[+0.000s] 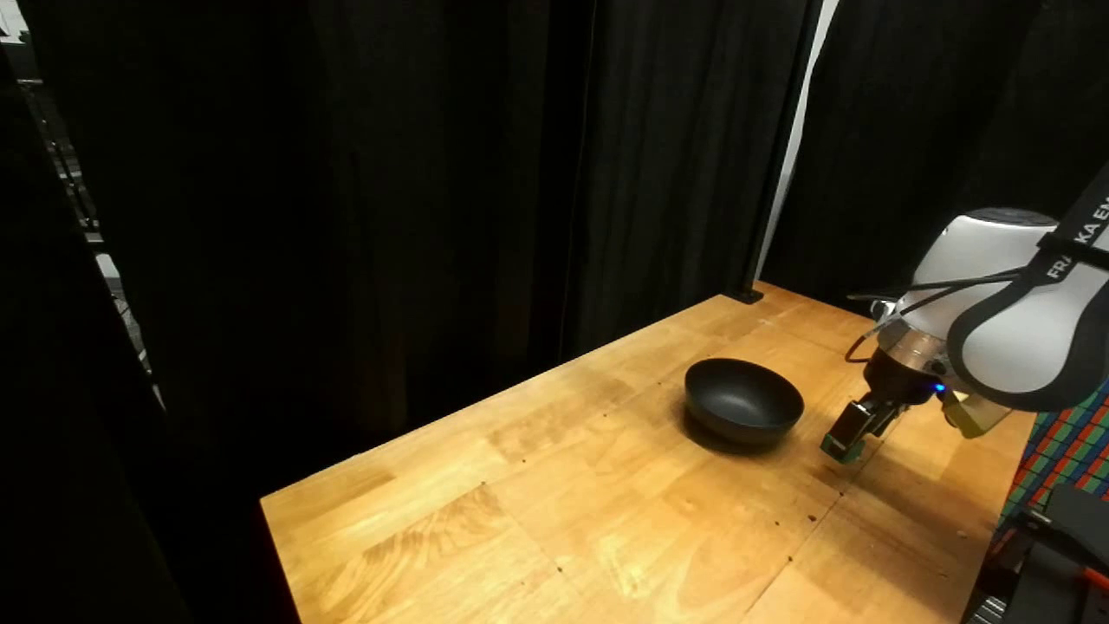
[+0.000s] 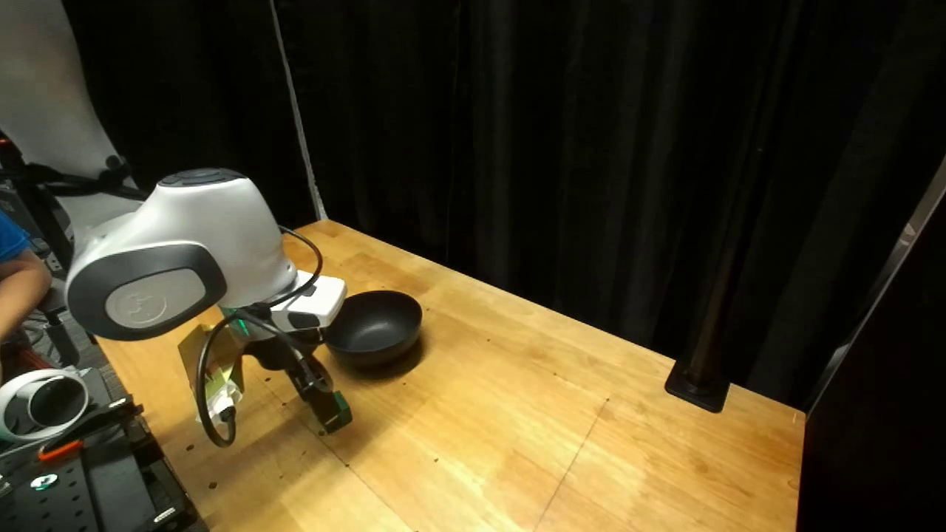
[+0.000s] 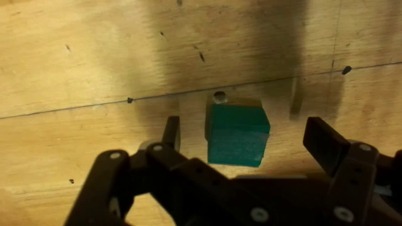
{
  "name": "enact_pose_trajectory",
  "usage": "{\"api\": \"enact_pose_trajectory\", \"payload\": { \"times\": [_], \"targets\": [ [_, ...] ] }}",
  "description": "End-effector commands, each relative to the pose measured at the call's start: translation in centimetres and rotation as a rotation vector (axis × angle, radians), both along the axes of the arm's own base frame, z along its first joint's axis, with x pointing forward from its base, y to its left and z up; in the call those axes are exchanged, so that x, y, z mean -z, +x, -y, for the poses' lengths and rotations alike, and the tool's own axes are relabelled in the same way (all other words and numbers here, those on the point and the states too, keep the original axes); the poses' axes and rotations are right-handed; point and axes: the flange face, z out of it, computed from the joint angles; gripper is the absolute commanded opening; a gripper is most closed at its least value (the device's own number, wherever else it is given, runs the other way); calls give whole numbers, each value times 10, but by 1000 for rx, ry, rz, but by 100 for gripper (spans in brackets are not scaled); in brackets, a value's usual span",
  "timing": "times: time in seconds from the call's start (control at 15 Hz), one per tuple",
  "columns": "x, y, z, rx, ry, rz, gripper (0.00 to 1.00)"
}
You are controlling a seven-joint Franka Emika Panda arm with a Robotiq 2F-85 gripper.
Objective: Put the green block in the black bowl
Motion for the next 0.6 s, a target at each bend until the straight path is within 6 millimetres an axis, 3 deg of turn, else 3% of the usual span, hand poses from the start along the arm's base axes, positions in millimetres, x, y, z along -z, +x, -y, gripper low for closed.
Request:
{"api": "enact_pose_trajectory", "payload": {
  "times": [0.0,0.13,0.53],
  "targets": [
    [9,4,-1,16,-10,20,74],
    [11,4,-1,25,-11,27,70],
    [8,7,5,44,-36,60,22]
  ]
}}
